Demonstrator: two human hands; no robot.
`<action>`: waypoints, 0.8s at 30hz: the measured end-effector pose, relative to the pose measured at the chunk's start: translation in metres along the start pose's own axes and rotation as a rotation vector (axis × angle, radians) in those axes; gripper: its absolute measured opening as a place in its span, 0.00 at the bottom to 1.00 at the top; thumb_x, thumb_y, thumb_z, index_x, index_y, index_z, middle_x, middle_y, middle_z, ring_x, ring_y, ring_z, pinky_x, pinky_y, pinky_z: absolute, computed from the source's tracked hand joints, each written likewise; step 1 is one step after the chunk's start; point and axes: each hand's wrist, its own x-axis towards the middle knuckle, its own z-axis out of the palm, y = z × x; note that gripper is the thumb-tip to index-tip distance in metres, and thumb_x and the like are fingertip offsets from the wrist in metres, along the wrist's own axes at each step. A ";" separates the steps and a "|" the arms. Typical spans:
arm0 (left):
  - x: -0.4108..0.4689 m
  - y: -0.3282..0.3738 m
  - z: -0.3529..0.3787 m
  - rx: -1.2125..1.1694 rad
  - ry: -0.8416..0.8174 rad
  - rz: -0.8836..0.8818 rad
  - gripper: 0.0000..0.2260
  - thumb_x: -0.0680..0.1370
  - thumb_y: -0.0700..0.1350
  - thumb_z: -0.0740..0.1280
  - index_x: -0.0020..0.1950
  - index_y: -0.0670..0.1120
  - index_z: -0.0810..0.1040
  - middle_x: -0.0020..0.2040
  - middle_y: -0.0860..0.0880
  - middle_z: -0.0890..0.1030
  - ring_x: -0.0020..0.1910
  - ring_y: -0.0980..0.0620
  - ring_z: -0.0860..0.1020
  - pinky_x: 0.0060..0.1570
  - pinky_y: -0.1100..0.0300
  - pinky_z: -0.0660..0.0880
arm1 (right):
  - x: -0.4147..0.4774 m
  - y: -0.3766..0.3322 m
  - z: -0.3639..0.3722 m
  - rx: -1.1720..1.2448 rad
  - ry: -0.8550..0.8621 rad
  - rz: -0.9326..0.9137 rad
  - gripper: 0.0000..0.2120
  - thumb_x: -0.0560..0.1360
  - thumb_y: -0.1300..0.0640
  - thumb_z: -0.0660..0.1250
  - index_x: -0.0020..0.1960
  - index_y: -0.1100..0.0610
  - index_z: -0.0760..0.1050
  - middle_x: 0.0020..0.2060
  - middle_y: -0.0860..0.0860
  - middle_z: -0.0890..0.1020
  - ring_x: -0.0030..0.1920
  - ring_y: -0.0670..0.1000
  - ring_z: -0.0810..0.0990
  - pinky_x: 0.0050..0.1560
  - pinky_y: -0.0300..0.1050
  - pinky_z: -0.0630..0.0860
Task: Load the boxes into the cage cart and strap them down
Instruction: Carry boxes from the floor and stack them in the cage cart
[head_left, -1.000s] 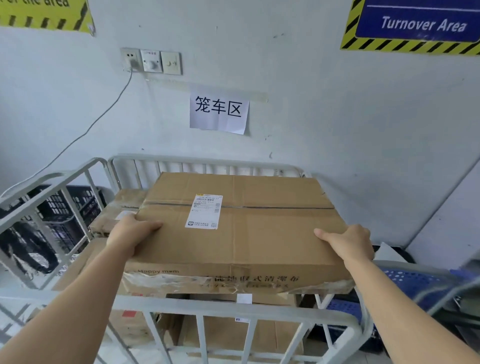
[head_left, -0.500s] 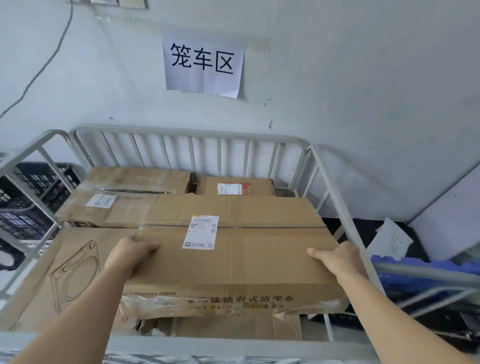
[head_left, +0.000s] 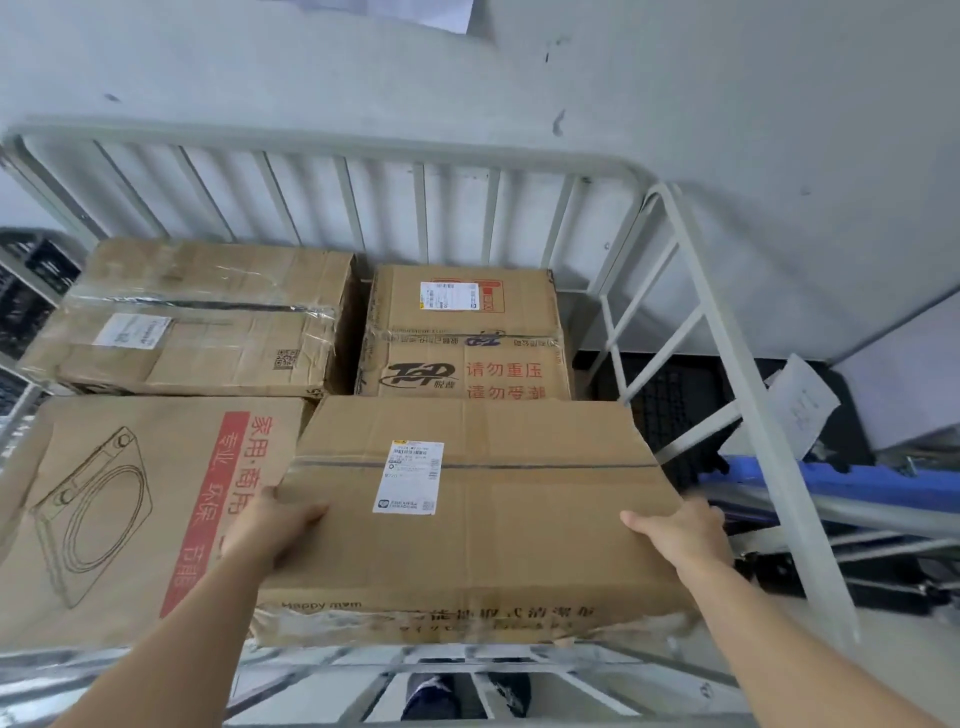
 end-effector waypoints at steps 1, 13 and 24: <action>0.005 -0.002 0.005 0.025 -0.007 -0.003 0.35 0.69 0.54 0.75 0.72 0.44 0.66 0.63 0.41 0.75 0.56 0.40 0.76 0.55 0.48 0.75 | 0.002 0.001 0.005 -0.002 -0.004 0.015 0.45 0.63 0.38 0.78 0.68 0.62 0.67 0.66 0.59 0.68 0.58 0.63 0.76 0.55 0.59 0.77; 0.050 -0.055 0.059 0.031 -0.070 -0.145 0.38 0.71 0.41 0.76 0.74 0.40 0.58 0.68 0.38 0.68 0.67 0.38 0.68 0.62 0.44 0.69 | 0.026 0.038 0.082 0.007 -0.059 0.132 0.42 0.63 0.49 0.81 0.68 0.66 0.67 0.66 0.62 0.71 0.59 0.64 0.77 0.53 0.54 0.77; 0.098 -0.083 0.085 0.079 -0.061 -0.172 0.38 0.69 0.41 0.77 0.72 0.39 0.58 0.65 0.38 0.70 0.64 0.38 0.70 0.58 0.44 0.73 | 0.060 0.043 0.124 -0.073 -0.169 0.154 0.31 0.65 0.54 0.80 0.62 0.65 0.72 0.58 0.61 0.79 0.54 0.62 0.80 0.51 0.54 0.79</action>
